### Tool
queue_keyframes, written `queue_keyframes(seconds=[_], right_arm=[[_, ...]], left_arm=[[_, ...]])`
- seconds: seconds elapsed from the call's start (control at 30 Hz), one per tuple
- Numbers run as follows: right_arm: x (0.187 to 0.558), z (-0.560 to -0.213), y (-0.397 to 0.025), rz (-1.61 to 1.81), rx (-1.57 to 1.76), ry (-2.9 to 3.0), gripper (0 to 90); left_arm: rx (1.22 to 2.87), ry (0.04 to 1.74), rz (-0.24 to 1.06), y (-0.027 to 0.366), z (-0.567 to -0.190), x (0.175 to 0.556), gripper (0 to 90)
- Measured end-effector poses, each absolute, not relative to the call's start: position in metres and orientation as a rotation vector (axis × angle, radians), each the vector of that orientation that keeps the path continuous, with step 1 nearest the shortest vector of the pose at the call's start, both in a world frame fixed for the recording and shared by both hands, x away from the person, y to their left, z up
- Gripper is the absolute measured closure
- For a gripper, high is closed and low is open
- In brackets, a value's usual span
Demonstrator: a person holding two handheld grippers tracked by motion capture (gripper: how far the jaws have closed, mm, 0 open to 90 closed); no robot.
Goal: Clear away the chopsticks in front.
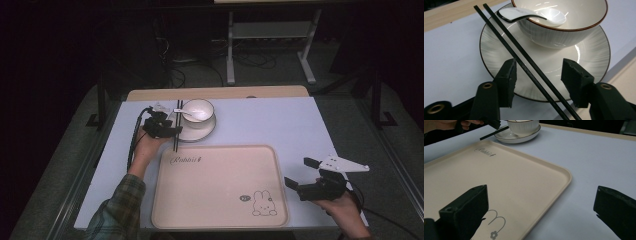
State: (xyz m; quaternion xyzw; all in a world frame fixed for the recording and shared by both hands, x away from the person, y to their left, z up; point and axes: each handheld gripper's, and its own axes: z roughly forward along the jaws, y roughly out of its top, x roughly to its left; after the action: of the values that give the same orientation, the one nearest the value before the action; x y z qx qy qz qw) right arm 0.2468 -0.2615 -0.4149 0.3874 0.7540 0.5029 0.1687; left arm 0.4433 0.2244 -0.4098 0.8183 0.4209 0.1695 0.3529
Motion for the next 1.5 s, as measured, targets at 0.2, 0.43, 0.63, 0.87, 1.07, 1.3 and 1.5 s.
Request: queue_keyframes(seconds=[0.2, 0.43, 0.63, 0.87, 1.07, 1.3, 1.5], right_arm=[[0.247, -0.415, -0.263, 1.436, 1.104, 2.139, 0.0], [0.247, -0.415, -0.263, 1.438, 1.103, 2.137, 0.0], [0.246, -0.415, -0.263, 1.44, 1.106, 2.14, 0.0], [0.246, -0.416, -0.263, 1.443, 1.104, 2.146, 0.0], [0.246, -0.416, -0.264, 1.451, 1.105, 2.147, 0.0], [0.246, -0.416, -0.264, 1.456, 1.104, 2.147, 0.0], [0.246, -0.417, -0.265, 1.457, 1.108, 2.148, 0.0]], left_arm=[[2.114, 1.124, 0.427, 0.224, -0.417, 0.45, 52.6], [2.117, 1.145, 0.412, 0.222, -0.422, 0.451, 56.6], [2.104, 1.154, 0.421, 0.221, -0.422, 0.453, 60.4], [2.079, 1.181, 0.44, 0.221, -0.424, 0.458, 64.7], [2.062, 1.199, 0.452, 0.221, -0.424, 0.463, 68.7], [2.064, 1.214, 0.451, 0.223, -0.425, 0.468, 74.4], [2.069, 1.216, 0.458, 0.22, -0.425, 0.474, 76.8]])
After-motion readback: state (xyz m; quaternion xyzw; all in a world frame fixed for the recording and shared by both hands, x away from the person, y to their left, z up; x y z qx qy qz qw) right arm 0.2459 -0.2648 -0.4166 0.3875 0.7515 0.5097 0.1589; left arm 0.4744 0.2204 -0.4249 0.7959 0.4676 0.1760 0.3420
